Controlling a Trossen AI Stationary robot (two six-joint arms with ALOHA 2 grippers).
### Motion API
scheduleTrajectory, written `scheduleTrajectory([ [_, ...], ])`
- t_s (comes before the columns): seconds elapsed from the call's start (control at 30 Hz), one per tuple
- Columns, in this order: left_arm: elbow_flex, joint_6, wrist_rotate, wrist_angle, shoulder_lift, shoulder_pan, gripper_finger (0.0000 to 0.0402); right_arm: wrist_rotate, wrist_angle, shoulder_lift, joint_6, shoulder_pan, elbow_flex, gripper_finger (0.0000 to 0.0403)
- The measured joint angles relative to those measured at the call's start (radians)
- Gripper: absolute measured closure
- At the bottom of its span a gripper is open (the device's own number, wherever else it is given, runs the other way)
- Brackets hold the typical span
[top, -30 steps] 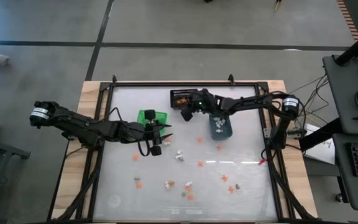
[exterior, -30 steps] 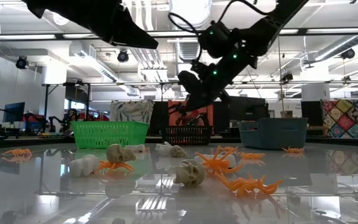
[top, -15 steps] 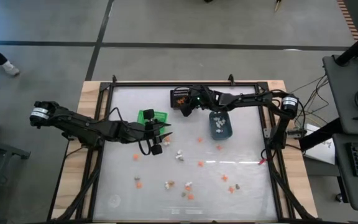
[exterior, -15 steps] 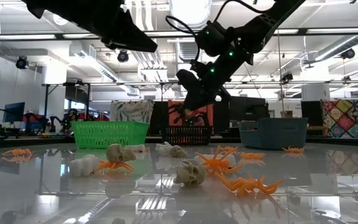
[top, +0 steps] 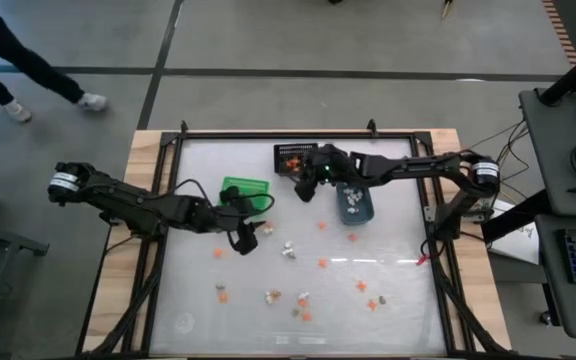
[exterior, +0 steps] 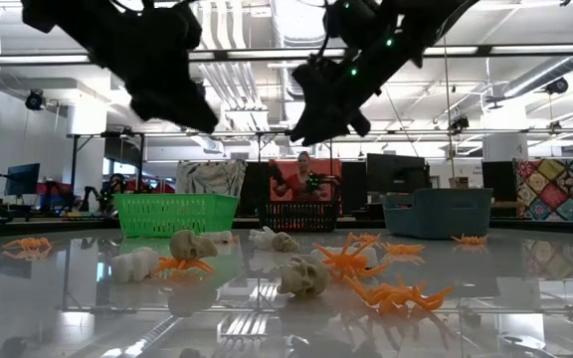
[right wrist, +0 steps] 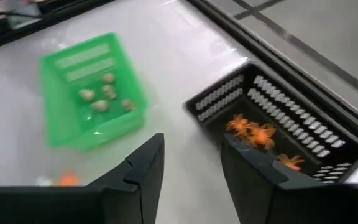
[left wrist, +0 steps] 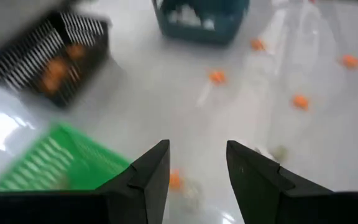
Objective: Sort Halloween decoration
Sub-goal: Put the orange spider toy into the black bin
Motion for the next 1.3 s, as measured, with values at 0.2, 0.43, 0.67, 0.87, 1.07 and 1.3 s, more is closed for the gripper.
scheduleTrajectory([
  [0.2,0.000,-0.207,0.138,-0.073,0.000,-0.057,0.0260,0.000,-0.023,-0.037,-0.025,0.087,-0.015,0.0267],
  [0.43,0.002,-0.443,0.164,-0.180,0.000,-0.164,0.0261,0.000,-0.050,-0.078,-0.058,0.187,-0.022,0.0270],
  [0.67,0.044,-0.707,0.163,-0.451,0.000,-0.212,0.0261,0.000,-0.065,-0.093,-0.085,0.269,-0.035,0.0270],
  [0.87,0.047,-0.890,0.160,-0.549,0.000,-0.212,0.0260,0.000,-0.058,-0.093,-0.093,0.279,-0.035,0.0267],
  [1.07,0.047,-1.025,0.156,-0.620,0.006,-0.212,0.0261,0.007,-0.049,-0.093,-0.112,0.274,-0.035,0.0265],
  [1.3,0.054,-1.103,0.189,-0.655,0.080,-0.212,0.0261,0.006,-0.055,-0.093,-0.081,0.277,-0.035,0.0273],
])
